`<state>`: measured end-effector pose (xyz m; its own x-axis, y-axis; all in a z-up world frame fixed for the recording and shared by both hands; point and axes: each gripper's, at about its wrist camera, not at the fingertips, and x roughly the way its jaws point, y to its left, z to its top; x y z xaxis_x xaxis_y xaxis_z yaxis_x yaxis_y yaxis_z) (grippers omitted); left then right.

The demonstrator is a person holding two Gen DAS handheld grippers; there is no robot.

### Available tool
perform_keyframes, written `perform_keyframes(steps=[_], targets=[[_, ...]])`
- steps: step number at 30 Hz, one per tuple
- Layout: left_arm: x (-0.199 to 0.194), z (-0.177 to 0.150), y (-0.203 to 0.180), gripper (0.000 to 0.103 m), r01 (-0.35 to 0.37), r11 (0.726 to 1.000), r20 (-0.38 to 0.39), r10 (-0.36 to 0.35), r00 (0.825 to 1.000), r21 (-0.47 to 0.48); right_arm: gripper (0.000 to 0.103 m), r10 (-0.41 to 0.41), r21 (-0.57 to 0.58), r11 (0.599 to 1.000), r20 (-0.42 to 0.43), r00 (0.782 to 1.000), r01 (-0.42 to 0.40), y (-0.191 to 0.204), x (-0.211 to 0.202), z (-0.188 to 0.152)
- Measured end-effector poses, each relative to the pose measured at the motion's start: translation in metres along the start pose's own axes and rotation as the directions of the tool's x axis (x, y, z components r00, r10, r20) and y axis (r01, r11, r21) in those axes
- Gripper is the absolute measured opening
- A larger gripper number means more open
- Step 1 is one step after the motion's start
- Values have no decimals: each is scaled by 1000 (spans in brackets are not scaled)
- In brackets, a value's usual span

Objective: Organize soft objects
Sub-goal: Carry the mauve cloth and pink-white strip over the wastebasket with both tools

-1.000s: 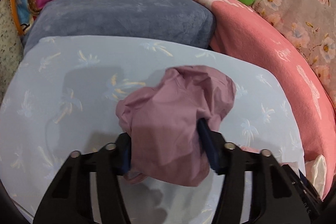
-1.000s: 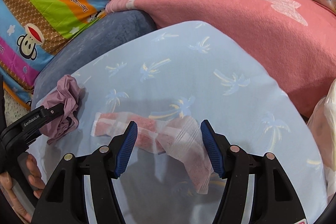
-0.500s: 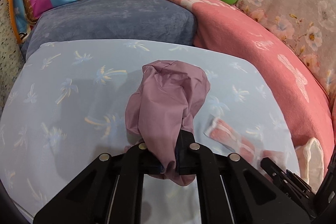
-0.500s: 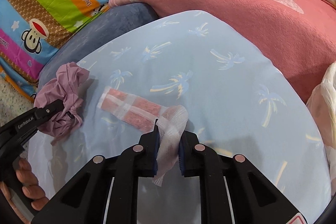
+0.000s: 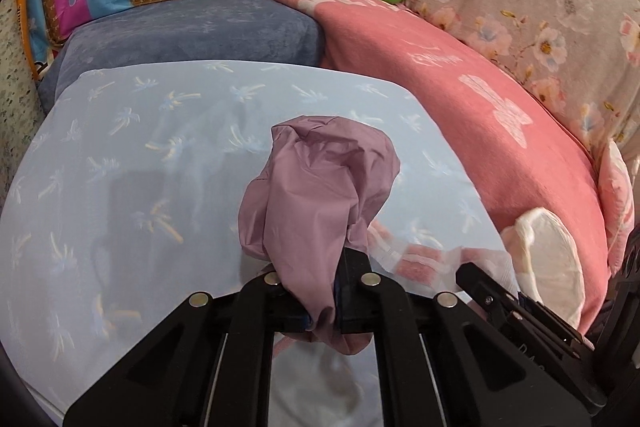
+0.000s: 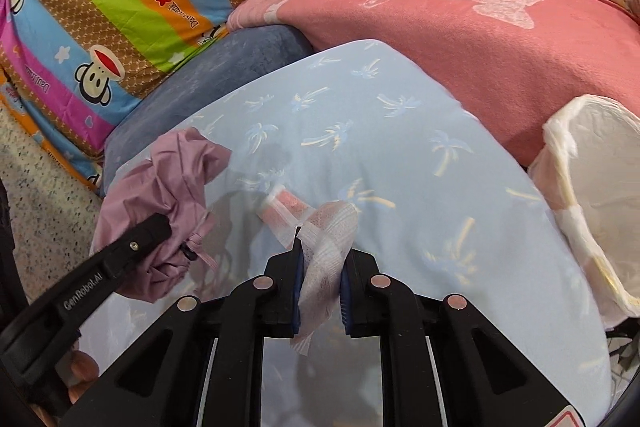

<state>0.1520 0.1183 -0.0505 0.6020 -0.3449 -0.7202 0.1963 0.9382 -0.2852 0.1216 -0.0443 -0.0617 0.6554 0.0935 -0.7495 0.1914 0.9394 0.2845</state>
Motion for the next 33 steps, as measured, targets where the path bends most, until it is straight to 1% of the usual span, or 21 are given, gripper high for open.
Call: perform_keyframes(steps=[5, 10, 16, 22, 33], targets=[[-15, -18, -28, 7, 20, 999, 0, -20, 1000, 35, 13, 11, 15, 1000, 44, 999, -12, -17, -39, -9], [-27, -33, -59, 7, 42, 996, 4, -42, 999, 78, 13, 3, 21, 1000, 95, 995, -5, -34, -75, -12], [-34, -45, -95, 7, 72, 987, 5, -73, 997, 141, 13, -19, 52, 999, 150, 988, 11, -65, -110, -11], [-34, -50, -127, 7, 98, 975, 0, -100, 995, 197, 13, -52, 89, 995, 191, 980, 35, -99, -133, -7], [-26, -55, -184, 7, 149, 947, -25, -148, 989, 285, 13, -118, 170, 982, 230, 966, 79, -160, -157, 0]])
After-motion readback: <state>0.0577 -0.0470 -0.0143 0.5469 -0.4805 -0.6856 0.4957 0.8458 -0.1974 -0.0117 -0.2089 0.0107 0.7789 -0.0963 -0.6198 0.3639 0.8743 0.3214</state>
